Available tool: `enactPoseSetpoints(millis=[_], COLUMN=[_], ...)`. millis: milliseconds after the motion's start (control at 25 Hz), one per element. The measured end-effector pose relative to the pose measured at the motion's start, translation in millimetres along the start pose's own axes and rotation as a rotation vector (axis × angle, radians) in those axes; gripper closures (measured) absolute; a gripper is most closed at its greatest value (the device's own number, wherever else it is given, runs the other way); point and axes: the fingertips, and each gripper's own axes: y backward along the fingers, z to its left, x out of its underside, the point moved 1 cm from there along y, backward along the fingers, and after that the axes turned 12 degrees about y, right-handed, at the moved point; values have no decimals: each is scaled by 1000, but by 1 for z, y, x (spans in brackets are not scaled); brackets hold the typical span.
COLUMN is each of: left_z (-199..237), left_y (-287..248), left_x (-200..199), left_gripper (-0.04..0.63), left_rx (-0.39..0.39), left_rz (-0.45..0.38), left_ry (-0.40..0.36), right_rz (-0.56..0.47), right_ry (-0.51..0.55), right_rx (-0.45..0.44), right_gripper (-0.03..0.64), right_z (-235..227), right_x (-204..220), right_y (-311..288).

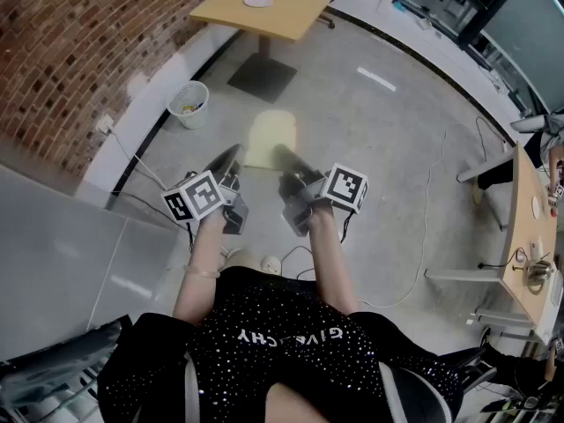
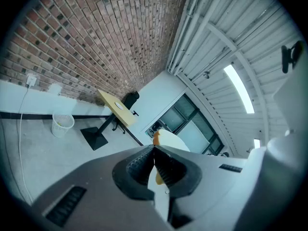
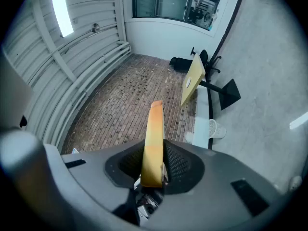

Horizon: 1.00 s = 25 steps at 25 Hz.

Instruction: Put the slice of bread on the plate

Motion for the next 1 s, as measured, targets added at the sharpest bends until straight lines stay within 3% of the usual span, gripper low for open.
enactPoseSetpoints(millis=[320,560,1000], left_z=[4,3,20], left_y=[-7,-39,-140], left_x=[7,-1,-75], left_gripper=[584,583,583], left_rx=[-8,7,20], left_rz=[14,-6,-13], left_ry=[12,49,53], right_rz=[-19,7,6], right_ry=[-49,-31,-38], right_rx=[10,16,26], right_gripper=[517,517,518], right_z=[-19,-36,-79], right_x=[-3,-30,-111], right_y=[0,-12,-90])
